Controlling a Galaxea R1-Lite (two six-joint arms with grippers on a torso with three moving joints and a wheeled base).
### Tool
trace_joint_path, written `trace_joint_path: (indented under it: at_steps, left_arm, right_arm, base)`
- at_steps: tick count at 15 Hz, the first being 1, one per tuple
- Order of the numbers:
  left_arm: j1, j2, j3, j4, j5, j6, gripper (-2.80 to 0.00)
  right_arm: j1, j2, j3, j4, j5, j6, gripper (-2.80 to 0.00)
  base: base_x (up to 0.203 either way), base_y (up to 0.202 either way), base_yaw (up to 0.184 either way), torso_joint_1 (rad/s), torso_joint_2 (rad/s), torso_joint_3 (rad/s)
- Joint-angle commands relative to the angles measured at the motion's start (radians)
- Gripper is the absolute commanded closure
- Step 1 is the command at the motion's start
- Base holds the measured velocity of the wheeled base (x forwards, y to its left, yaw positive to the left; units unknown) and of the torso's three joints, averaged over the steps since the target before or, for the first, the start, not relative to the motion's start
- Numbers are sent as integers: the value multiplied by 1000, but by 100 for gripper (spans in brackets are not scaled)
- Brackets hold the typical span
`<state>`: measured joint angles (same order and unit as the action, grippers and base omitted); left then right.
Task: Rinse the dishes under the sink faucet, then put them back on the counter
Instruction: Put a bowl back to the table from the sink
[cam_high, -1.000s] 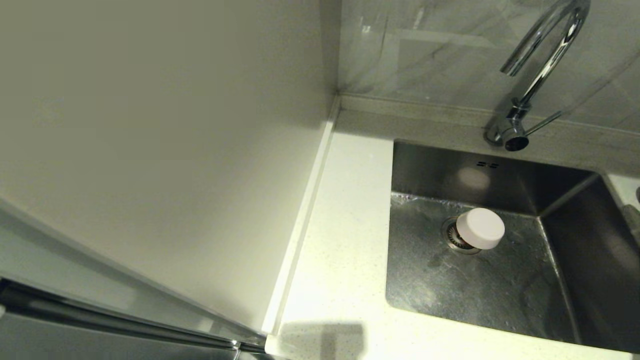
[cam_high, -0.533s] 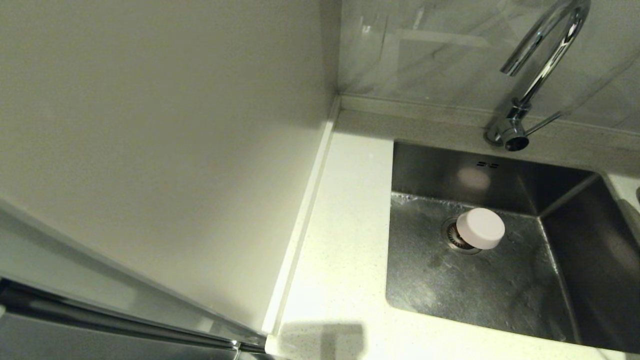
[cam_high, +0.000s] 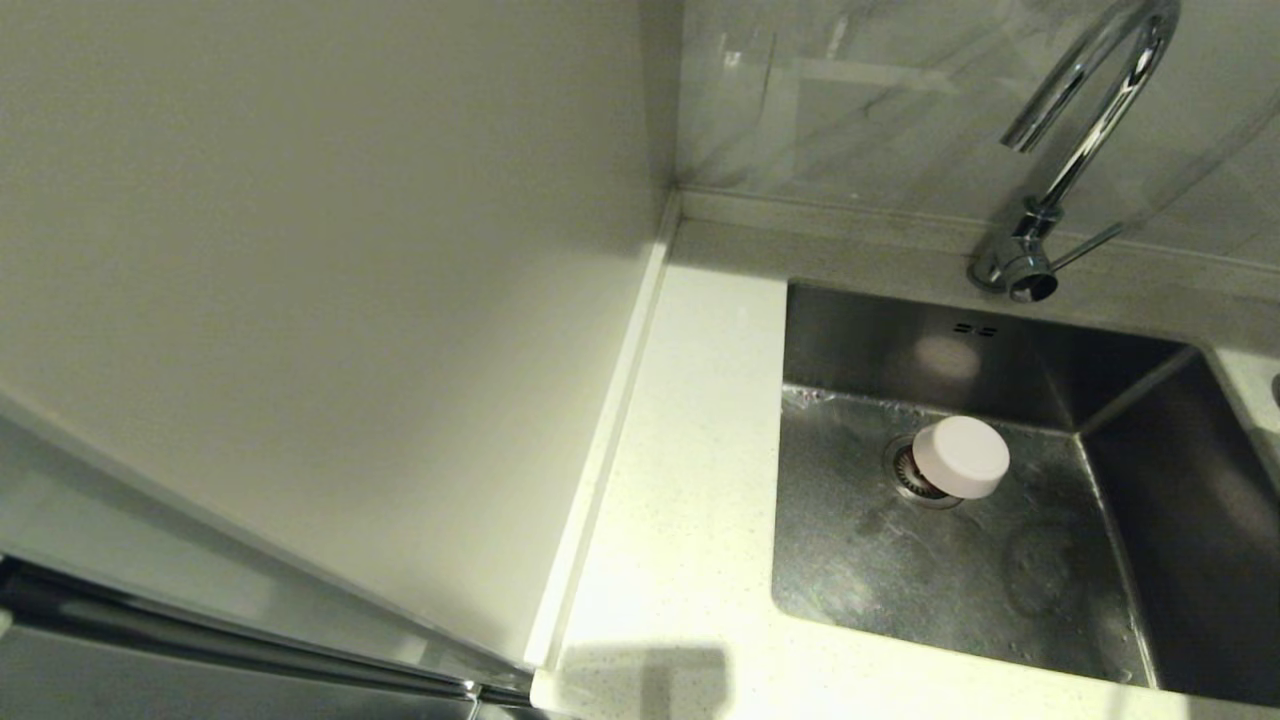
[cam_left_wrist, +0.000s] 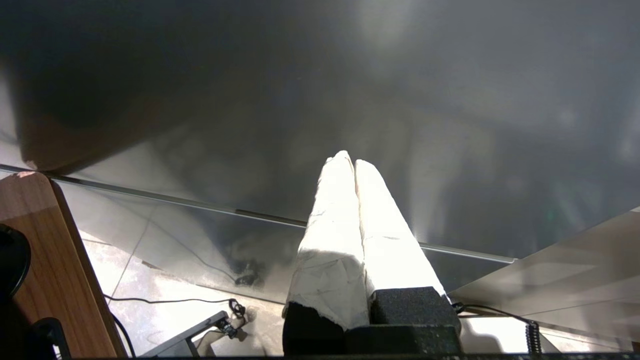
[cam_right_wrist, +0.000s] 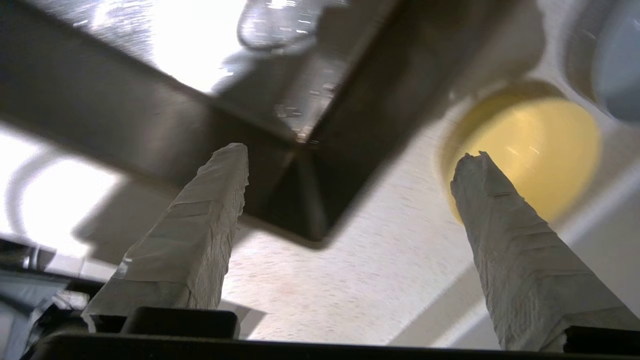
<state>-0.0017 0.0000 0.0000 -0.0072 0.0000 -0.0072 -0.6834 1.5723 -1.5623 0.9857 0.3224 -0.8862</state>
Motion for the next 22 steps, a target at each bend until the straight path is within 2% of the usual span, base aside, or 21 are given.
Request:
trace_joint_path:
  at_steps: [1, 6, 10, 12, 15, 19, 22]
  left_arm:
    - [0, 0, 3, 0, 0, 0, 0]
    - [0, 0, 3, 0, 0, 0, 0]
    - [0, 0, 3, 0, 0, 0, 0]
    - [0, 0, 3, 0, 0, 0, 0]
    - [0, 0, 3, 0, 0, 0, 0]
    - [0, 0, 3, 0, 0, 0, 0]
    - [0, 0, 3, 0, 0, 0, 0]
  right_arm:
    - [86, -87, 72, 6, 4, -24, -280]
    - [248, -105, 216, -38, -9, -22, -280]
    - [342, -33, 308, -177, -50, -23, -280]
    - [363, 31, 313, -251, -49, -25, -280]
    - [391, 130, 325, -459, -43, -24, -280]
    - [409, 229, 337, -629, 7, -51, -280]
    - [409, 283, 422, -804, 10, -94, -280]
  base:
    - [0, 0, 0, 0, 0, 0]
    - [0, 0, 0, 0, 0, 0]
    - [0, 0, 0, 0, 0, 0]
    - [0, 0, 0, 0, 0, 0]
    - [0, 0, 0, 0, 0, 0]
    - [0, 0, 0, 0, 0, 0]
    - [0, 0, 0, 0, 0, 0]
